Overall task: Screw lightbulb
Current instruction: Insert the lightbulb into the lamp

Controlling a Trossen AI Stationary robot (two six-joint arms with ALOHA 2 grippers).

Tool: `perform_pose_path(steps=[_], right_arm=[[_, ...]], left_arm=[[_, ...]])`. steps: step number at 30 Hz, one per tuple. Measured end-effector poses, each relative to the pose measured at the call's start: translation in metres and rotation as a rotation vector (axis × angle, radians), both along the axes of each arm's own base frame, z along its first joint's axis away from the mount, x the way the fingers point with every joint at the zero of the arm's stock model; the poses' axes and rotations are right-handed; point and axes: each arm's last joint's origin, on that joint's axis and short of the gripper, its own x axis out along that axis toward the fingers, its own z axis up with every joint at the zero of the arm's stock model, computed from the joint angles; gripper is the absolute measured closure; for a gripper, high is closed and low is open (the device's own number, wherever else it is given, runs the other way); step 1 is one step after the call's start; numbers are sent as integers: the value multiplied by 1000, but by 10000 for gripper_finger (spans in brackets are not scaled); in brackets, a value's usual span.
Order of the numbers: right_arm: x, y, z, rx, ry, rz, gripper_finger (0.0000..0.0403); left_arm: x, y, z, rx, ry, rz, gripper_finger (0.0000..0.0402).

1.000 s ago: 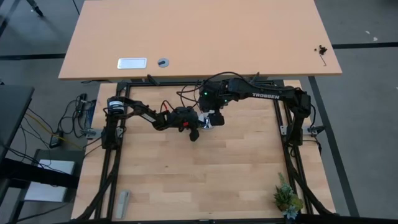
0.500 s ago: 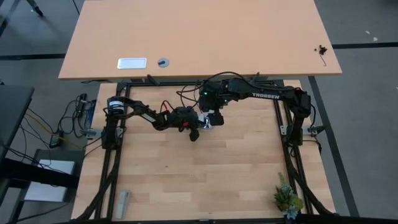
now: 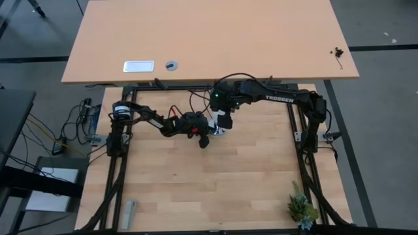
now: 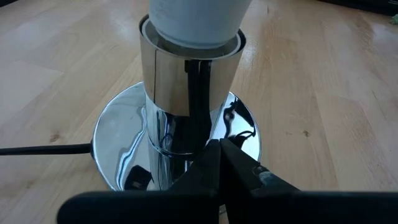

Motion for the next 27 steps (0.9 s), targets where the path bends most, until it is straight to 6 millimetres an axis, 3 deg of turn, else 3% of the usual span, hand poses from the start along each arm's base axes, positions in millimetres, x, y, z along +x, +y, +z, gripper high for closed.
perform_pose_path(steps=[17, 27], right_arm=[[3, 2, -18, 18, -15, 85, 105], [0, -1, -21, 42, -18, -106, 160]], left_arm=[[0, 0, 0, 0, 0, 0, 392], [0, 0, 0, 0, 0, 1, 392]])
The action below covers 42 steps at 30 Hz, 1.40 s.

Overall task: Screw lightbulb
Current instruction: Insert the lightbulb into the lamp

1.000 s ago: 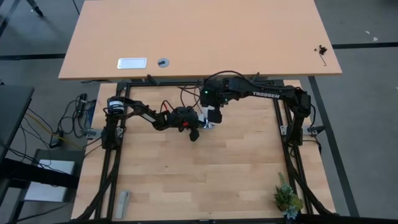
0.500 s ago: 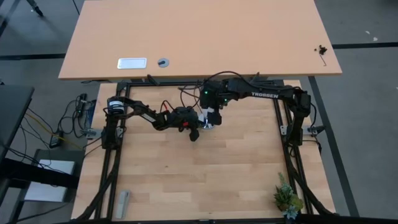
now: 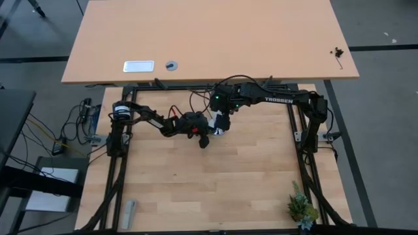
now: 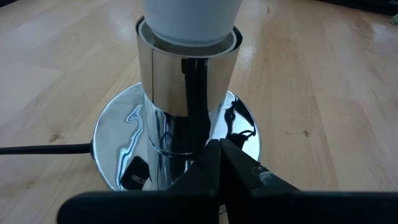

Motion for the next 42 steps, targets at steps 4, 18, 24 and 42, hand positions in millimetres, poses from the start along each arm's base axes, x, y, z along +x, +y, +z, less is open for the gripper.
perform_pose_path(steps=[4, 18, 24, 42], right_arm=[[-1, 0, -3, 56, -6, -122, 160], [3, 5, 11, -39, 6, 68, 78], [4, 7, 11, -98, 14, 319, 73], [5, 5, -6, -11, -19, -31, 137]], left_arm=[[0, 0, 0, 0, 0, 0, 392], [0, 0, 0, 0, 0, -1, 392], [0, 0, 0, 0, 0, 0, 392], [0, 0, 0, 0, -1, 0, 392]])
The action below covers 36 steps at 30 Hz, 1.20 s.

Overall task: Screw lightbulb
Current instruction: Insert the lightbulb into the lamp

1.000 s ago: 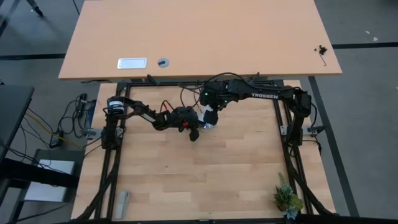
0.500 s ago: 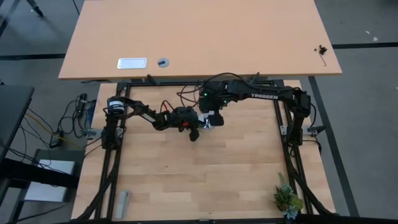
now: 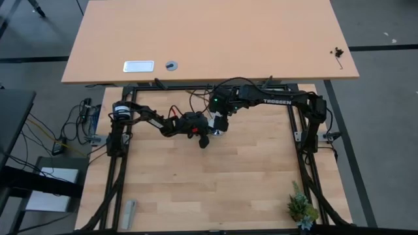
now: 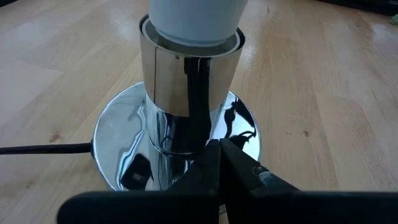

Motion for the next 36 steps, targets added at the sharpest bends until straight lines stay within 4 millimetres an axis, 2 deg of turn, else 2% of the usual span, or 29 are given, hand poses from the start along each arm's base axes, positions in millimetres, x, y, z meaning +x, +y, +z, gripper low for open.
perform_pose_path(steps=[3, 6, 10, 17, 25, 31, 36], right_arm=[[2, -1, -3, 64, -22, -167, 128], [2, -1, -4, 75, -20, -194, 109], [3, 0, -6, 48, -3, -147, 81], [4, 3, 11, -40, -2, 9, 50], [6, 7, 21, -150, 19, 319, 55], [2, 0, 12, -116, 58, 341, 76], [0, -2, 4, -85, 62, 281, 106]], left_arm=[[0, 0, 0, 0, 0, 0, 392], [0, 0, 0, 0, 0, 0, 392], [0, 0, 0, 0, 0, 0, 392], [0, 0, 0, 0, 0, 1, 392], [0, 0, 0, 0, 0, 0, 392], [0, 0, 0, 0, 0, 0, 392], [0, 0, 0, 0, 0, 0, 392]])
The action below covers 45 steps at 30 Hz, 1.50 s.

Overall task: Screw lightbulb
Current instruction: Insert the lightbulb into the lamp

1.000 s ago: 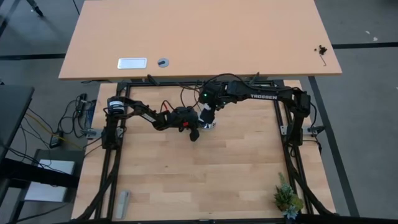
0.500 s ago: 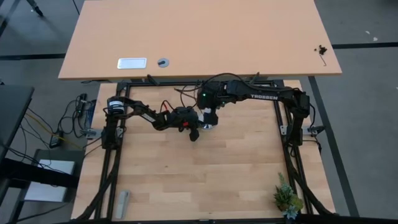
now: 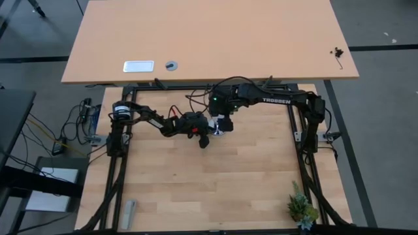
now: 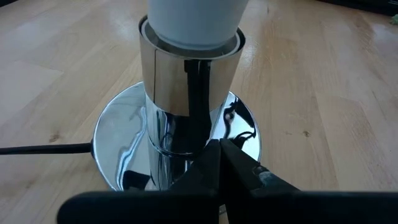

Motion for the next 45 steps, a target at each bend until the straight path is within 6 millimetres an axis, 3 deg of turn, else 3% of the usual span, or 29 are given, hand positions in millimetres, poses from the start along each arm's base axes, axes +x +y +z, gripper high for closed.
perform_pose_path(steps=[8, 14, 16, 23, 31, 36, 45], right_arm=[[1, 1, -3, 62, -38, -177, 161], [2, 4, -3, 178, -78, -481, 152], [2, 4, -3, 191, -81, -509, 142], [3, 4, 7, 135, -61, -378, 101], [6, 5, 30, 4, -79, -1, 77], [6, 6, 21, -17, -24, 167, 82], [5, 5, 3, -5, 4, 135, 113]], left_arm=[[0, 0, 0, 0, 0, 0, 392], [0, 0, 0, 0, 0, 0, 392], [0, 0, 0, 0, 0, 0, 392], [0, 0, 0, 0, 0, 0, 392], [0, 0, 0, 0, 0, 0, 392], [0, 0, 0, 0, 0, 0, 392], [0, 0, 0, 0, 0, -1, 392]])
